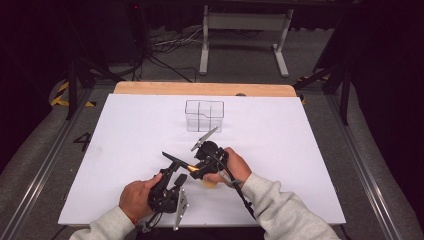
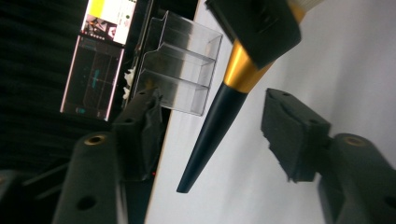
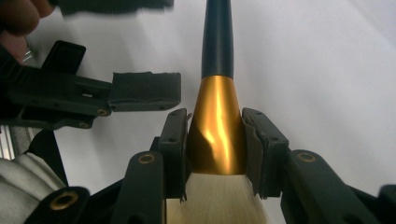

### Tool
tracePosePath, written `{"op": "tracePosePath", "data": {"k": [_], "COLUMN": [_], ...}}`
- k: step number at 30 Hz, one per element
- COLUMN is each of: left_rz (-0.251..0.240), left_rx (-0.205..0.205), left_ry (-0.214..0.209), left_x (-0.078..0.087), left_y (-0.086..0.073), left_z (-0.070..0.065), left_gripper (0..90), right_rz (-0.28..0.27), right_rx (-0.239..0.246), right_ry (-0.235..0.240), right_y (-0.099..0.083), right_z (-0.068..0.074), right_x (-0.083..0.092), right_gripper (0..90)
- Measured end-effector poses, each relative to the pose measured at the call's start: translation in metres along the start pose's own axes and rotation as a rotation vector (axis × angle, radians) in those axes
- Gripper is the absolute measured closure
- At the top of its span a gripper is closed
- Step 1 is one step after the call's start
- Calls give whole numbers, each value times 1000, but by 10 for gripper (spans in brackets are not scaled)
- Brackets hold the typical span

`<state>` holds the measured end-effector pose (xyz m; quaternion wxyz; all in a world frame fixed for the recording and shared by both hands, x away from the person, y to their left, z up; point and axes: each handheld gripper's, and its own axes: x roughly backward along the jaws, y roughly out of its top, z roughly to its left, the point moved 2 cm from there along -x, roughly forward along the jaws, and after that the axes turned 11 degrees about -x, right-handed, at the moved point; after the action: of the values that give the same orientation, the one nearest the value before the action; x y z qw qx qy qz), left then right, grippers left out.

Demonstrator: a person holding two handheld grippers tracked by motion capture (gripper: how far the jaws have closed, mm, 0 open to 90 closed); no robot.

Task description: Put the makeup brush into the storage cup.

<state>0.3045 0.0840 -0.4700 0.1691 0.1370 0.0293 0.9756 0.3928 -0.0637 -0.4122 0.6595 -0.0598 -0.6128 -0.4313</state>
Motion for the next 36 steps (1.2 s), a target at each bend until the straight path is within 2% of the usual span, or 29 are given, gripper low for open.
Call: {"op": "tracePosePath", "data": {"k": [1, 2, 5, 6, 8, 9, 12, 16, 18, 19, 24, 26, 28, 31, 33, 36], "left_rz": [1, 16, 15, 29, 10, 23, 26, 21, 37, 37, 50, 41, 56, 43, 53, 43], "left_rx": [-12, -40, -55, -67, -57, -83, -105, -95, -114, -107, -154, -136, -149, -150, -152, -134], "left_ry": [0, 4, 9, 9, -6, -10, -9, -15, -33, -40, -49, -54, -65, -69, -76, -89], "left_x": [0, 0, -1, -2, -3, -3, -3, -8, -8, -9, -9, -10, -9, -9, -8, -8], "left_y": [1, 2, 4, 6, 6, 7, 8, 7, 5, 5, 6, 6, 6, 6, 6, 6], "left_z": [-1, -2, -5, -6, -7, -7, -9, -12, -11, -12, -15, -15, -14, -14, -14, -13], "left_gripper": [443, 454, 500, 522, 556, 583, 650, 652, 659, 676, 714, 717, 719, 721, 722, 723], "right_rz": [2, 4, 3, 1, 7, 3, 4, 23, 31, 37, 52, 60, 61, 64, 63, 58], "right_rx": [-5, -5, -5, -6, -1, -2, -3, 17, 19, 25, 32, 36, 38, 42, 46, 41], "right_ry": [6, 0, -1, 6, 9, 6, 18, 8, 19, 19, 17, 16, 17, 14, 17, 29], "right_y": [2, 3, 5, 6, 6, 7, 9, 9, 9, 9, 8, 8, 8, 7, 7, 6], "right_z": [2, 2, 5, 6, 7, 9, 11, 13, 14, 14, 15, 15, 15, 15, 16, 15], "right_x": [-2, -2, -3, -4, -4, -4, -4, -7, -7, -8, -9, -10, -10, -10, -10, -9], "right_gripper": [636, 636, 636, 636, 636, 636, 636, 636, 636, 636, 635, 635, 634, 632, 631, 626]}}
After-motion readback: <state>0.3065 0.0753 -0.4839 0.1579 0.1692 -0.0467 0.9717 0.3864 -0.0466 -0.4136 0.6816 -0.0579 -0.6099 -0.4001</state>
